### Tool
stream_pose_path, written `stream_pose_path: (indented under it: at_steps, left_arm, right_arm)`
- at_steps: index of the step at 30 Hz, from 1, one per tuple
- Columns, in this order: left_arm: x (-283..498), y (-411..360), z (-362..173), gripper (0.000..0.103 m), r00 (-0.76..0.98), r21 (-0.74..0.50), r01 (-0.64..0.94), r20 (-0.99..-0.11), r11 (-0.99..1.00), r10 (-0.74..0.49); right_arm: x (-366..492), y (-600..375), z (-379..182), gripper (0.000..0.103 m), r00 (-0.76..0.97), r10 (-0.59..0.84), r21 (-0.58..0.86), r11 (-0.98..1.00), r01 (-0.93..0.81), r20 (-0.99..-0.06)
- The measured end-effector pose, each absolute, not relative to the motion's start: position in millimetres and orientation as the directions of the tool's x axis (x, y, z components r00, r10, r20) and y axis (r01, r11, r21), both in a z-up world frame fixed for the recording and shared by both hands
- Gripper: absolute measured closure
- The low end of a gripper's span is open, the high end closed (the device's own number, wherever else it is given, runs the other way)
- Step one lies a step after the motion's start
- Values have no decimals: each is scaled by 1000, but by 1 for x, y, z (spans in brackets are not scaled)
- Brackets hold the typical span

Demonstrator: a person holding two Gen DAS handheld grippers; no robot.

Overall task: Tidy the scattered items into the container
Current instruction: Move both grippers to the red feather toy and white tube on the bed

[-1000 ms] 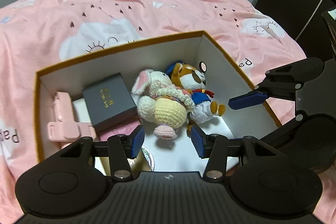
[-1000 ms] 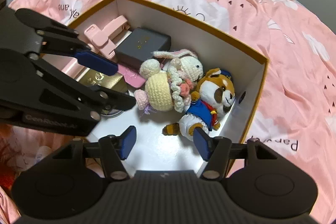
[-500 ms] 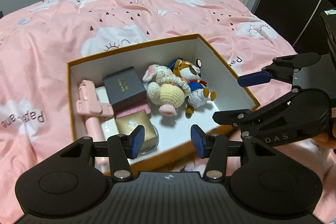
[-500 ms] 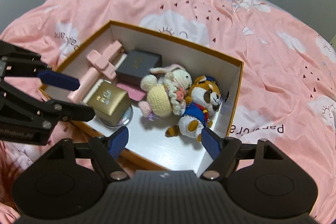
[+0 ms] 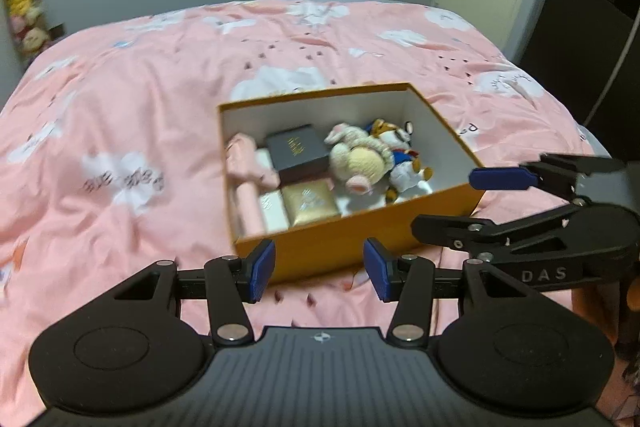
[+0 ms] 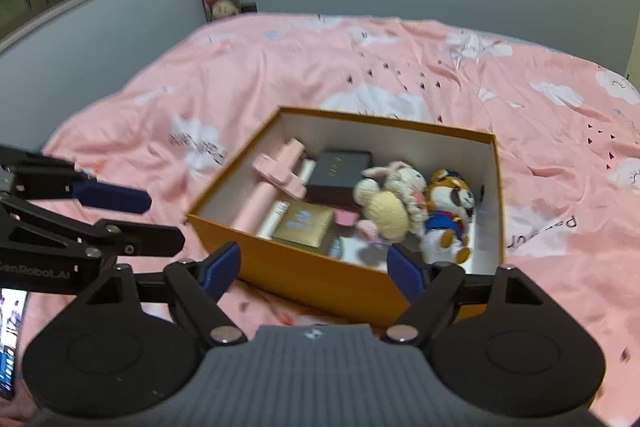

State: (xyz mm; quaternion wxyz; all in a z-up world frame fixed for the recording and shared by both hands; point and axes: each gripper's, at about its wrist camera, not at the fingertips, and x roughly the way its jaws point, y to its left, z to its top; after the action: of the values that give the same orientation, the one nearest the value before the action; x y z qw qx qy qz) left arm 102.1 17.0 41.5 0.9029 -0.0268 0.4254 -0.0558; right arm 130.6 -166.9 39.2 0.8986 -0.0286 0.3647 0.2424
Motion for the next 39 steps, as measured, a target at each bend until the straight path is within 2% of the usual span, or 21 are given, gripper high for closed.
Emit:
stream_pose_path:
  at_steps: [6, 13, 20, 26, 33, 35, 36, 37, 38, 39]
  left_arm:
    - [66, 31, 24, 46, 606, -92, -17, -793, 996, -63]
    - [29, 44, -19, 46, 497, -163, -102, -863, 981, -92]
    - [-4, 43, -48, 46, 403, -187, -155, -908, 970, -111]
    - [-11, 35, -75, 46, 303, -207, -182, -942, 961, -146]
    - [-6, 33, -97, 46, 247, -259, -182, -946, 948, -211]
    - [-3, 31, -103, 50, 235, -265, -187, -947, 946, -219]
    - [-3, 30, -104, 59, 233, -263, -186, -948, 947, -218]
    - [-2, 29, -104, 67, 234, -261, -183, -948, 948, -216]
    - [-2, 28, -104, 68, 240, -262, -178, -946, 949, -216]
    - [-3, 28, -103, 75, 251, -265, -171, -943, 949, -218]
  right_arm:
    - [91, -154, 26, 19, 623, 416, 149, 888, -434, -662]
    - [55, -144, 4, 20, 594, 391, 120, 889, -443, -703]
    - [31, -135, -21, 36, 533, 378, 103, 875, -473, -757]
    - [15, -124, -40, 36, 472, 386, 99, 846, -525, -793]
    - [28, -132, -58, 39, 427, 341, 121, 878, -464, -838]
    - [31, -133, -64, 42, 409, 340, 131, 879, -458, -847]
    - [32, -133, -66, 45, 407, 335, 129, 881, -456, -850]
    - [33, -133, -67, 54, 412, 328, 121, 883, -453, -850]
    - [33, -133, -67, 60, 419, 323, 114, 885, -451, -848]
    - [33, -133, -66, 62, 427, 325, 113, 885, -451, -844]
